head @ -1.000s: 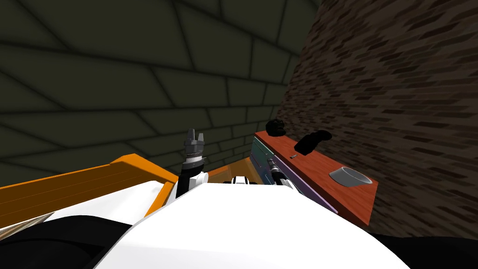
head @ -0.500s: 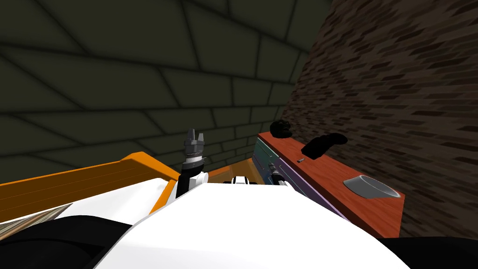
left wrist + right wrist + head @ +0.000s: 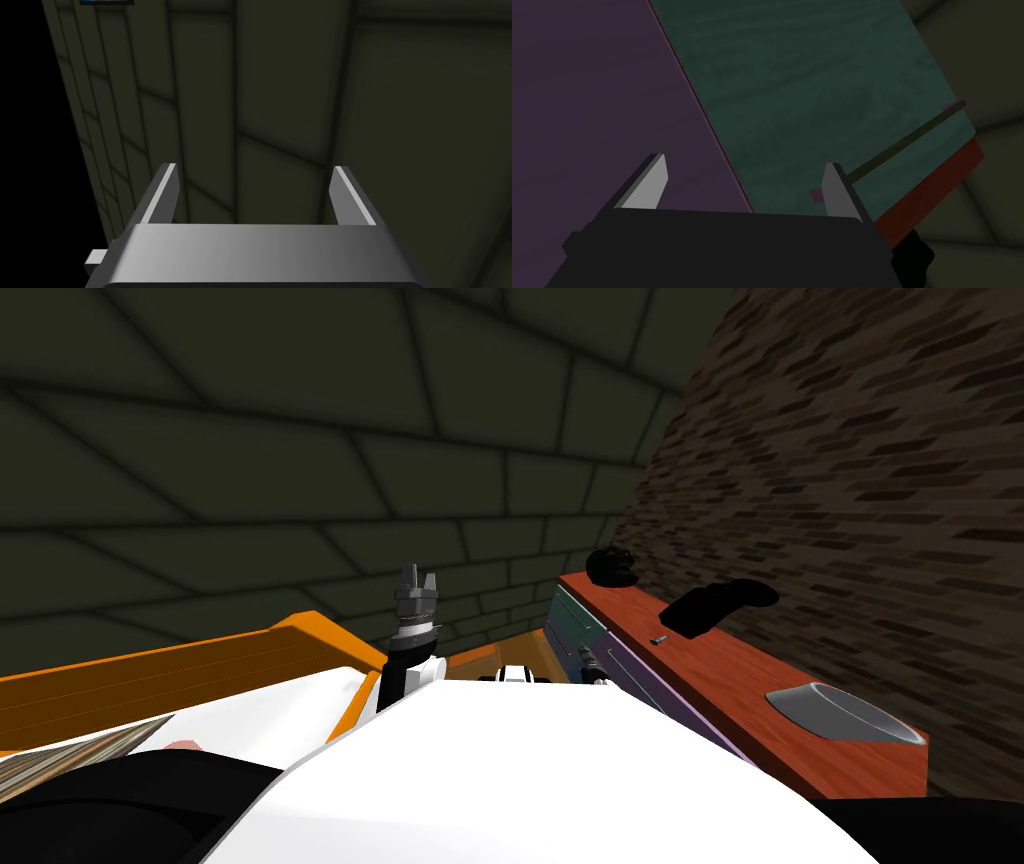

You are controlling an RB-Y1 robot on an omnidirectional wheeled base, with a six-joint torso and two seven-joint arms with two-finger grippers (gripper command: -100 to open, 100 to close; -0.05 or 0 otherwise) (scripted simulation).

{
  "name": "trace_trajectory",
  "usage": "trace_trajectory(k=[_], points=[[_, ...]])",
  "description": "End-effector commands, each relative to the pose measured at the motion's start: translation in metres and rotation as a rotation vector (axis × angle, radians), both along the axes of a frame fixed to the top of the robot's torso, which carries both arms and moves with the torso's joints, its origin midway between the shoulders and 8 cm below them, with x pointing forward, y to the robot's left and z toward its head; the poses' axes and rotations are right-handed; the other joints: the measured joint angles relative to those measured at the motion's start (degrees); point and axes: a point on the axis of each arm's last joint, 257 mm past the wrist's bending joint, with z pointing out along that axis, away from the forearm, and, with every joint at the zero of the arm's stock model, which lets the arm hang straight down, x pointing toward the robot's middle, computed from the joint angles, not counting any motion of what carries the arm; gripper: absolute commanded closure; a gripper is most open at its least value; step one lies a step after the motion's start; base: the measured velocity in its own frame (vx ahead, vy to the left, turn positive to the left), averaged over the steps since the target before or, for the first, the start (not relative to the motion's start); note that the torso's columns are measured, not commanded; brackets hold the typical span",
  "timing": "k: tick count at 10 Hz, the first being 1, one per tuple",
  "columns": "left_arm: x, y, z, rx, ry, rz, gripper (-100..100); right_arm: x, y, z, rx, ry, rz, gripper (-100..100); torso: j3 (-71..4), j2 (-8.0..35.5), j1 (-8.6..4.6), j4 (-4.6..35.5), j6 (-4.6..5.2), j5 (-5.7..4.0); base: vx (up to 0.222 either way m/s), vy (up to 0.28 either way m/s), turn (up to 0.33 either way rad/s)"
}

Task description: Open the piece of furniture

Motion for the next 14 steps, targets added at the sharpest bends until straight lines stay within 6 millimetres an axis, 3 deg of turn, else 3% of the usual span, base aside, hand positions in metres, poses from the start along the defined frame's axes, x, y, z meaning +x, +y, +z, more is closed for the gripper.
trace_trajectory(k=[1, 6, 14], points=[[0.000, 0.000, 0.000, 0.000, 0.000, 0.000, 0, -0.020, -0.014, -0.016, -0.045, 0.072, -0.046, -100, -0.01, 0.02, 0.05, -0.01, 0.05, 0.03, 0.024, 0.026, -0.009], [0.000, 0.000, 0.000, 0.000, 0.000, 0.000, 0, -0.068, -0.045, -0.048, -0.167, 0.230, -0.135, -100, 0.00, 0.02, 0.03, 0.00, 0.01, 0.02, 0.043, 0.034, 0.079], [0.000, 0.000, 0.000, 0.000, 0.000, 0.000, 0, -0.136, -0.083, -0.065, -0.364, 0.416, -0.251, -100, 0.04, 0.11, 0.00, 0.02, 0.04, 0.02, 0.046, 0.025, 0.059]])
